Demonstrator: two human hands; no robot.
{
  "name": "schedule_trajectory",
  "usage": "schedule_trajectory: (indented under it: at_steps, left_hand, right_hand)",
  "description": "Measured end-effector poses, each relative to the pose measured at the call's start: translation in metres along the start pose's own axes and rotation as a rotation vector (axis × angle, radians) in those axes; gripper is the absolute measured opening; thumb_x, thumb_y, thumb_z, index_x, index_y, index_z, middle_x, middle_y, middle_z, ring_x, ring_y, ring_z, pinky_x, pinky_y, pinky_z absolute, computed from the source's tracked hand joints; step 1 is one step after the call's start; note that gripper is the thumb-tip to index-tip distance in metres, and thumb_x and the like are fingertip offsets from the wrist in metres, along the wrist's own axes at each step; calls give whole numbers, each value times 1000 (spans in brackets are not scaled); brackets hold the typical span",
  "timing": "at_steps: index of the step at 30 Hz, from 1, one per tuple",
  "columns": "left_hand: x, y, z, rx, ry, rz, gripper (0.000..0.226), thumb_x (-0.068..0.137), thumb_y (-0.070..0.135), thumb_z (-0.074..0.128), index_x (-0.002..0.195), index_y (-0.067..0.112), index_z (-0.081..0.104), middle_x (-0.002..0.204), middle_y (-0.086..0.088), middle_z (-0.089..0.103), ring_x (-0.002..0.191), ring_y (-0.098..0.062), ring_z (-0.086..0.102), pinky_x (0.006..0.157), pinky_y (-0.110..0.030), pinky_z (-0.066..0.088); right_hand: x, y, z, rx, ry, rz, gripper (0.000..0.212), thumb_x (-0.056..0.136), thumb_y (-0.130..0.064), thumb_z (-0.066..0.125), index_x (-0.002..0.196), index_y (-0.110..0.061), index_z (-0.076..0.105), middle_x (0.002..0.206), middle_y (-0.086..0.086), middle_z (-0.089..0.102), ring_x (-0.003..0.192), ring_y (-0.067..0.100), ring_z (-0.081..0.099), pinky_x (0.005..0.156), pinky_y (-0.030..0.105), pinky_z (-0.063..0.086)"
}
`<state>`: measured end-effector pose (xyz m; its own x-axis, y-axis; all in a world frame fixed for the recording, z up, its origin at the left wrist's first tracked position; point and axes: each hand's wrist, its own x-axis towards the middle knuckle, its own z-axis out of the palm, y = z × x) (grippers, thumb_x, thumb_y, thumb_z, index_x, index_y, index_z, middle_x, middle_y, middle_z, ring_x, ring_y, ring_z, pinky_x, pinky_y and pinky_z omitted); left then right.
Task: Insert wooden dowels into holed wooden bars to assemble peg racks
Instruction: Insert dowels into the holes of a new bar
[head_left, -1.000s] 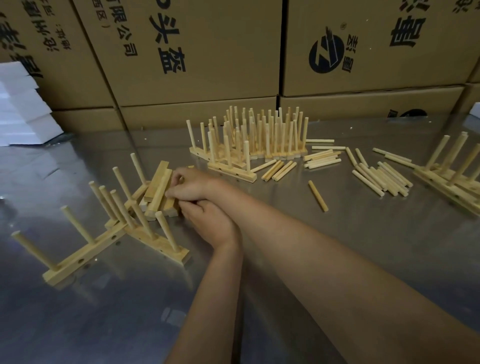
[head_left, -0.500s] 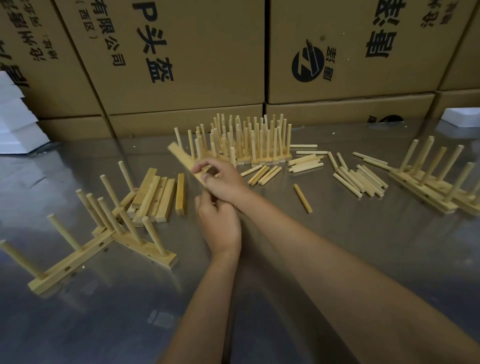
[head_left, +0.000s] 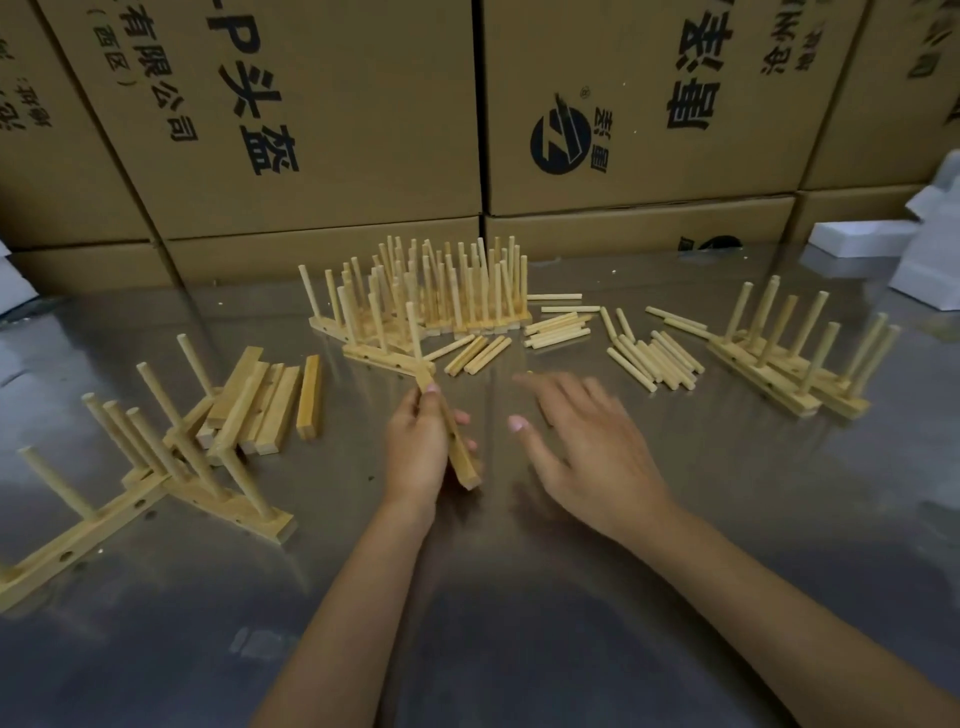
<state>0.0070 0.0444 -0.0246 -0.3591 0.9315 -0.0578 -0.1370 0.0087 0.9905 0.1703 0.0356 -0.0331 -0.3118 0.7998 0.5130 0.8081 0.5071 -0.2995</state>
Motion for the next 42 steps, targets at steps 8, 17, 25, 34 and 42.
schedule_trajectory:
  at_steps: [8,17,25,34,42]
  left_hand:
    - [15,-9,-4,-37,-33,-42,37,107,22,40,143,14,43,68,-9,66,40,-17,54,34,-27,43]
    - [1,1,-4,-1,-186,-53,32,107,19,39,136,19,50,72,-12,68,42,-18,52,35,-24,42]
    - [-13,5,-4,40,-363,-116,35,107,20,35,139,13,48,72,-14,66,45,-21,50,36,-25,42]
    - [-33,8,7,29,-536,-136,29,105,17,39,128,18,57,76,-14,65,46,-22,51,37,-26,43]
    - [-41,5,12,13,-648,-157,39,104,16,40,135,34,58,73,-13,62,40,-18,50,33,-24,42]
  right_hand:
    - [3,14,2,84,-135,155,11,95,-24,56,101,-18,63,103,-3,63,102,16,55,85,30,45]
    - [-27,11,-13,95,-172,331,32,88,-5,56,115,-21,60,107,-4,41,100,19,50,87,35,48]
    - [-14,14,-33,647,-75,631,27,89,2,53,92,-25,58,91,5,68,86,18,64,74,29,51]
    - [-6,8,-48,1448,8,772,52,84,12,66,125,-12,45,84,12,67,71,21,71,69,28,60]
    - [-12,14,-45,1004,141,533,20,76,-8,81,72,-16,64,75,10,69,76,16,68,72,36,54]
